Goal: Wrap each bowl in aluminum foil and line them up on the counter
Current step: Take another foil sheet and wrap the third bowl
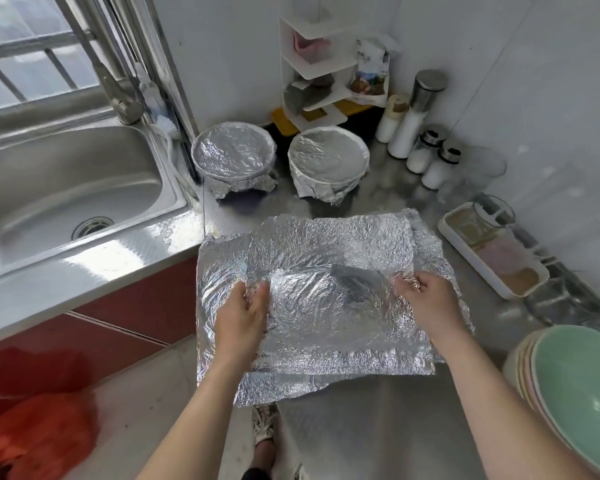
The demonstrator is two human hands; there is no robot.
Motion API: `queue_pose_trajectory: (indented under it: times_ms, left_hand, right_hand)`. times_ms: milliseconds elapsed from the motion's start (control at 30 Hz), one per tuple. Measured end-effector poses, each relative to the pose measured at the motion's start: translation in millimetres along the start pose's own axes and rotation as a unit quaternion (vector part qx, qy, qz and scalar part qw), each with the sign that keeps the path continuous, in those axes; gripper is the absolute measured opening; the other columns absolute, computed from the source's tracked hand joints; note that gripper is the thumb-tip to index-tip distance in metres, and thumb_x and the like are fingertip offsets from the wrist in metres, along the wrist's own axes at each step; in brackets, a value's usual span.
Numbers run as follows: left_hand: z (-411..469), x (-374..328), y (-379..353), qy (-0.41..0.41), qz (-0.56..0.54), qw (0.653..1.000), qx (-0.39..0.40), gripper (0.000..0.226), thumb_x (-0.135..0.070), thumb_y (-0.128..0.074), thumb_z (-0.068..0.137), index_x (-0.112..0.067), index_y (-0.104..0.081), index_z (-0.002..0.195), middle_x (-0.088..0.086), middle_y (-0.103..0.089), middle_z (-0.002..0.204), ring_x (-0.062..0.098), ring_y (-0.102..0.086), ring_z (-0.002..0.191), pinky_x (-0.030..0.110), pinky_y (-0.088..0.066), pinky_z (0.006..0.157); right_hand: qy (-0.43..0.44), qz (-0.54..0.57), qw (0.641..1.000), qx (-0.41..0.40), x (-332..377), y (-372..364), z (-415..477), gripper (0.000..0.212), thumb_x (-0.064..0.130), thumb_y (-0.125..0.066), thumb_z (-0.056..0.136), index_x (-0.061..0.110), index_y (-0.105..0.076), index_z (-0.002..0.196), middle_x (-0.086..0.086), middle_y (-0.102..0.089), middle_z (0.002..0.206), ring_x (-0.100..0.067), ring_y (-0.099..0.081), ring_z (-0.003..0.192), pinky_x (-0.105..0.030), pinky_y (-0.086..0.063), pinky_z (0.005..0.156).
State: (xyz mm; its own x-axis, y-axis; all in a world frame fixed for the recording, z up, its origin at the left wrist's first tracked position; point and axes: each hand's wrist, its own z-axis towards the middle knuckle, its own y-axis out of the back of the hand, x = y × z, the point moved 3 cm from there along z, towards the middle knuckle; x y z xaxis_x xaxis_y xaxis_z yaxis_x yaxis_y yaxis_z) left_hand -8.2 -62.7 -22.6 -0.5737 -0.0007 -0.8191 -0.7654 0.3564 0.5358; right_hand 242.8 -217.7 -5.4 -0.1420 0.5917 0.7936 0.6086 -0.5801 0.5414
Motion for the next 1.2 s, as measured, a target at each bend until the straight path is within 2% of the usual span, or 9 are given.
queue_pose_trajectory:
  times_ms: [233, 433, 500, 567, 667, 767, 900, 1033, 1200]
  left_hand:
    - [18.7, 21.2, -7.9, 0.0, 0.105, 0.993, -0.051, 0.032, -0.037, -0.045, 0.101, -0.019, -0.04, 0.075, 0.001, -0.052, 0.062, 0.031, -0.051, 0.061, 0.039, -0.031, 0.056]
    - [25.3, 21.6, -10.0, -0.007, 0.16, 0.985, -0.069, 0.022, -0.032, -0.042, 0.103, -0.016, -0.043, 0.087, -0.004, -0.045, 0.061, 0.033, -0.053, 0.065, 0.037, -0.025, 0.056]
    - [26.3, 17.5, -8.1, -0.023, 0.188, 0.977, -0.097, 0.016, -0.029, -0.048, 0.1, -0.014, -0.052, 0.104, 0.003, -0.056, 0.079, 0.035, -0.058, 0.081, 0.038, -0.035, 0.062]
    - [26.9, 10.6, -8.1, -0.087, 0.246, 0.956, -0.135, 0.041, -0.023, -0.061, 0.09, -0.01, -0.052, 0.128, 0.016, -0.058, 0.11, 0.036, -0.055, 0.1, 0.045, -0.047, 0.078]
    - [11.7, -10.9, -34.5, -0.246, 0.281, 0.924, -0.078, 0.046, -0.018, -0.072, 0.081, -0.012, -0.06, 0.126, 0.02, -0.058, 0.128, 0.039, -0.057, 0.113, 0.053, -0.052, 0.091]
    - [-11.3, -8.9, -79.7, -0.332, 0.354, 0.869, 0.099, 0.043, -0.041, -0.045, 0.101, -0.027, -0.045, 0.141, 0.009, -0.032, 0.155, 0.033, -0.031, 0.143, 0.054, -0.03, 0.114]
    - [-13.4, 18.8, -98.4, -0.254, 0.396, 0.867, 0.164, 0.061, -0.062, -0.007, 0.099, -0.036, 0.003, 0.154, 0.001, 0.017, 0.161, 0.021, 0.02, 0.148, 0.053, 0.007, 0.119]
    - [-14.3, 21.9, -97.8, -0.246, 0.399, 0.869, 0.159, 0.063, -0.063, -0.008, 0.099, -0.037, 0.005, 0.154, -0.002, 0.019, 0.161, 0.016, 0.022, 0.147, 0.052, 0.01, 0.118]
    - [-17.9, 19.1, -95.9, -0.24, 0.405, 0.867, 0.164, 0.063, -0.064, -0.006, 0.098, -0.037, 0.008, 0.154, -0.002, 0.019, 0.161, 0.015, 0.024, 0.146, 0.053, 0.009, 0.118]
  right_hand:
    - [0.047, -0.134, 0.989, -0.05, 0.4, -27.1, 10.5, 0.053, 0.04, -0.057, 0.094, 0.003, -0.052, 0.131, -0.015, -0.061, 0.125, -0.03, -0.059, 0.107, -0.037, -0.045, 0.087]
    - [0.1, -0.221, 0.967, -0.074, -0.6, -41.6, 17.8, 0.04, 0.047, -0.048, 0.095, 0.009, -0.056, 0.099, 0.007, -0.054, 0.065, -0.011, -0.05, 0.052, -0.024, -0.029, 0.045]
    - [0.113, -0.239, 0.962, -0.075, -4.1, -45.9, 21.7, 0.037, 0.047, -0.047, 0.095, 0.01, -0.053, 0.095, 0.007, -0.049, 0.06, -0.009, -0.045, 0.047, -0.023, -0.026, 0.043]
    - [0.131, -0.251, 0.956, -0.071, -6.1, -48.4, 25.2, 0.037, 0.046, -0.047, 0.096, 0.01, -0.052, 0.096, 0.007, -0.05, 0.059, -0.009, -0.046, 0.046, -0.023, -0.027, 0.042]
    - [0.15, -0.27, 0.948, -0.075, -9.8, -51.6, 29.8, 0.042, 0.049, -0.044, 0.095, 0.008, -0.054, 0.099, 0.006, -0.051, 0.059, -0.011, -0.049, 0.046, -0.024, -0.031, 0.041]
    - [0.144, -0.291, 0.941, -0.093, -14.8, -56.1, 31.2, 0.048, 0.051, -0.043, 0.095, 0.007, -0.055, 0.111, -0.002, -0.063, 0.074, -0.02, -0.058, 0.057, -0.029, -0.046, 0.056]
    - [0.15, -0.334, 0.913, -0.178, -4.4, -54.7, 23.6, 0.048, 0.048, -0.048, 0.094, 0.014, -0.045, 0.128, -0.016, -0.053, 0.122, -0.03, -0.053, 0.105, -0.044, -0.04, 0.089]
    - [0.242, -0.402, 0.883, -0.02, -0.1, -84.5, -1.1, 0.058, 0.043, -0.028, 0.101, 0.021, -0.013, 0.152, -0.007, -0.01, 0.16, -0.026, -0.01, 0.147, -0.047, -0.018, 0.117]
    - [0.195, -0.41, 0.888, 0.075, -32.9, -96.7, -6.1, 0.061, 0.055, -0.006, 0.099, 0.032, 0.019, 0.15, 0.011, 0.025, 0.157, -0.011, 0.023, 0.144, -0.044, 0.002, 0.12]
